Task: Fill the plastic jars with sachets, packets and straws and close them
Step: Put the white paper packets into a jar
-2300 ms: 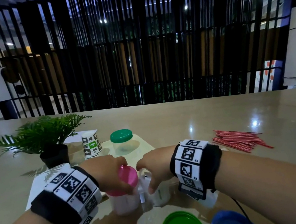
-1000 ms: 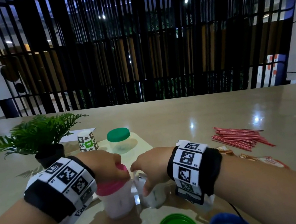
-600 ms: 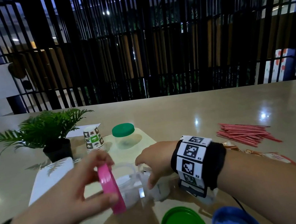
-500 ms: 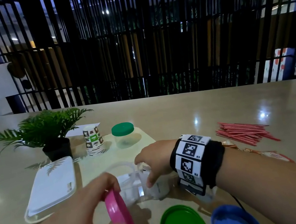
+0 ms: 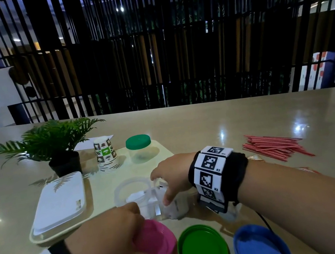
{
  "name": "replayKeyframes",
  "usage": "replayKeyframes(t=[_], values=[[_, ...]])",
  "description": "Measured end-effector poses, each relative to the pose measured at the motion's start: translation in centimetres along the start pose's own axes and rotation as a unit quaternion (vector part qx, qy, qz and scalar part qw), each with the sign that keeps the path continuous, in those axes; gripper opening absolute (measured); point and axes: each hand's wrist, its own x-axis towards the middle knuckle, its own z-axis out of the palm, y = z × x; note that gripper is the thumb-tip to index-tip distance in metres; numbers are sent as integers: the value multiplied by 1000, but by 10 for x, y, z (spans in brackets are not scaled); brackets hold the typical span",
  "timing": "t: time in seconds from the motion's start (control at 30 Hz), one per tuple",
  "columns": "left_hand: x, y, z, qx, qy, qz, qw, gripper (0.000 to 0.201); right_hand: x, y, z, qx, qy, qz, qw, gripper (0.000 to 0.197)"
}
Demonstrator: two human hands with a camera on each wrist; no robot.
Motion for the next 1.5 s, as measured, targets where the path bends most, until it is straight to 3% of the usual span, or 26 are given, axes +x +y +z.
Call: replayKeyframes(t=[0.1, 0.17, 0.3, 0.47, 0.57, 0.63, 0.77, 0.9, 1.13, 1.23, 1.37, 1.5], values=[[0, -2, 0, 34, -8, -2, 999, 68, 0, 1, -1, 1, 1, 0, 1000, 75], [0, 1, -1, 57, -45, -19, 997, 76, 0, 1, 0, 2, 0, -1, 1000, 75], [1, 7, -5, 90, -62, -37, 993, 51, 1, 2, 0, 5, 2, 0, 1000, 73], [3, 4, -36, 66, 56, -60, 994, 34, 1, 2, 0, 6, 2, 2, 1000, 74], [9, -2, -52, 45, 123, -67, 989, 39, 1, 2, 1, 8, 4, 4, 1000, 73], [19, -9, -55, 12, 132, -65, 989, 54, 1, 2, 2, 12, 6, 6, 1000, 74], [44, -17, -55, -23, 34, -70, 997, 92, 2, 4, 3, 8, 11, -1, 1000, 76], [62, -23, -48, -9, -52, -86, 995, 97, 4, 7, 5, 3, 21, -10, 1000, 80], [73, -38, -38, -36, -42, -89, 994, 91, 1, 21, 1, 80, 26, -19, 996, 75], [73, -42, -36, -36, -40, -82, 995, 92, -9, 51, -24, 169, 38, -25, 985, 53], [74, -43, -35, -36, -43, -80, 995, 91, -11, 115, -35, 203, 96, 85, 971, 30], [74, -44, -33, -41, -44, -80, 995, 90, 4, 158, -11, 134, 11, 196, 971, 29]])
